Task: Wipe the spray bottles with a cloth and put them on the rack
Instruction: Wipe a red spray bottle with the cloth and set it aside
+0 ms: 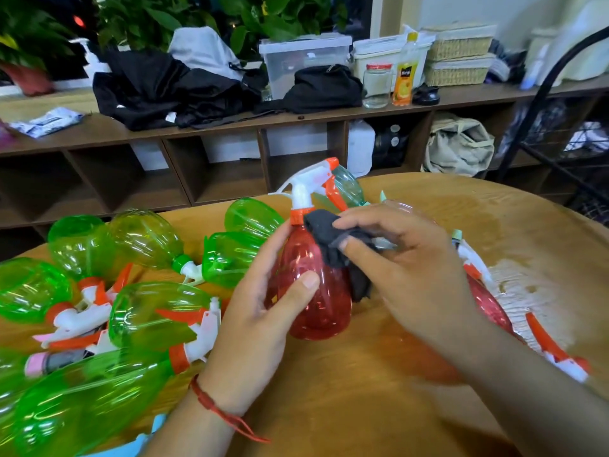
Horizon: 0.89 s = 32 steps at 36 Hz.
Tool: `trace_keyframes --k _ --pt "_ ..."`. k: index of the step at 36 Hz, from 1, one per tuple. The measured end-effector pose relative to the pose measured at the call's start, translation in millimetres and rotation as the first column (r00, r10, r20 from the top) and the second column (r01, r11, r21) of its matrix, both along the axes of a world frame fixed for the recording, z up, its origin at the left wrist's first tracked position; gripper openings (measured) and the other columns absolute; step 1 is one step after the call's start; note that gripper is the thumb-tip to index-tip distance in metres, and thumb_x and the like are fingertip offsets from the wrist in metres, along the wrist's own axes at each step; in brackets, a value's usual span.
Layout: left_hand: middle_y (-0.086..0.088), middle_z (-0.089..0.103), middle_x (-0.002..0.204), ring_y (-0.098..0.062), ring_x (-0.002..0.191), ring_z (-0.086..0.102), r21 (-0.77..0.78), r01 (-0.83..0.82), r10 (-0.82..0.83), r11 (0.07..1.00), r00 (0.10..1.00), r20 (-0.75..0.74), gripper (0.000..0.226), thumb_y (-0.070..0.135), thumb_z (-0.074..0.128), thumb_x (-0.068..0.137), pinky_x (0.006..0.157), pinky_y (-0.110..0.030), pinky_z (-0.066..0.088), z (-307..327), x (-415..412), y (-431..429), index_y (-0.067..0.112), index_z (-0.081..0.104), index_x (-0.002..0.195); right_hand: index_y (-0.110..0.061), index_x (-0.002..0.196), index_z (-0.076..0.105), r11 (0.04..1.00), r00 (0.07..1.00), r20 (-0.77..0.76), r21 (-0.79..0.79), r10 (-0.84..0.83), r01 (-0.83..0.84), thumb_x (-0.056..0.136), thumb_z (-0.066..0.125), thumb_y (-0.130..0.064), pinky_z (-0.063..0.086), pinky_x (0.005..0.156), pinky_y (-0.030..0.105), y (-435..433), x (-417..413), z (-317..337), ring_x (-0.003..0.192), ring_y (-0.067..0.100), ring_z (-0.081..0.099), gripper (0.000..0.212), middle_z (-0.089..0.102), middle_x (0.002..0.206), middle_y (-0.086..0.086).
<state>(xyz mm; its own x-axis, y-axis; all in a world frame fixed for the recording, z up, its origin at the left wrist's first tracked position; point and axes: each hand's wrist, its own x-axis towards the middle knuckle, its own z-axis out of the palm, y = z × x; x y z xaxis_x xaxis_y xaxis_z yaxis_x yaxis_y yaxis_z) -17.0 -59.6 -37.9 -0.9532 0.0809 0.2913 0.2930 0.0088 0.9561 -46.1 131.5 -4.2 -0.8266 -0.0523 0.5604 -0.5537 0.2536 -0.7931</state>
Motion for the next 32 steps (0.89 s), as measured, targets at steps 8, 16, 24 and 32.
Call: trace_keyframes --k 8,16,24,32 --pt "0.021 0.062 0.148 -0.001 0.138 0.057 -0.106 0.075 -0.071 0.991 0.997 0.042 0.066 0.036 0.072 0.093 0.107 -0.016 0.048 -1.7 6.7 5.5 0.046 0.05 0.154 -0.014 0.112 0.079 0.951 0.913 -0.271 -0.04 -0.304 0.305 0.094 0.078 -0.007 0.06 0.088 0.032 24.4 -5.1 15.4 0.11 0.014 0.07 0.018 0.072 0.113 -0.003" --pt "0.029 0.059 0.148 0.005 0.14 0.053 -0.145 0.134 -0.129 0.98 0.991 0.042 0.066 0.032 0.072 0.093 0.105 -0.009 0.044 -0.4 12.3 13.4 0.044 0.049 0.154 -0.013 0.109 0.082 0.96 0.928 -0.253 -0.005 -0.273 0.281 0.091 0.081 -0.004 0.057 0.09 0.023 16.1 -8.8 5.2 0.103 0.008 0.072 0.02 0.076 0.109 -0.003" --pt "0.027 0.059 0.148 0.004 0.139 0.054 -0.146 0.1 -0.093 0.984 0.994 0.049 0.067 0.032 0.071 0.093 0.107 -0.012 0.045 -4.4 9.2 12.3 0.041 0.049 0.155 -0.015 0.11 0.083 0.995 0.97 -0.231 0.043 -0.078 0.09 0.092 0.079 -0.001 0.059 0.094 0.045 13.2 -6.0 -1.5 0.109 0.017 0.073 0.022 0.077 0.114 -0.004" --pt "0.031 0.055 0.152 0.005 0.143 0.049 -0.191 0.091 -0.085 0.977 0.996 0.042 0.067 0.041 0.074 0.093 0.114 -0.016 0.042 -5.3 10.2 12.2 0.044 0.047 0.155 -0.015 0.114 0.082 0.954 0.925 -0.35 0.197 -0.146 0.225 0.092 0.079 -0.002 0.056 0.095 0.033 17.5 -7.2 2.1 0.11 0.012 0.069 0.026 0.075 0.115 -0.003"
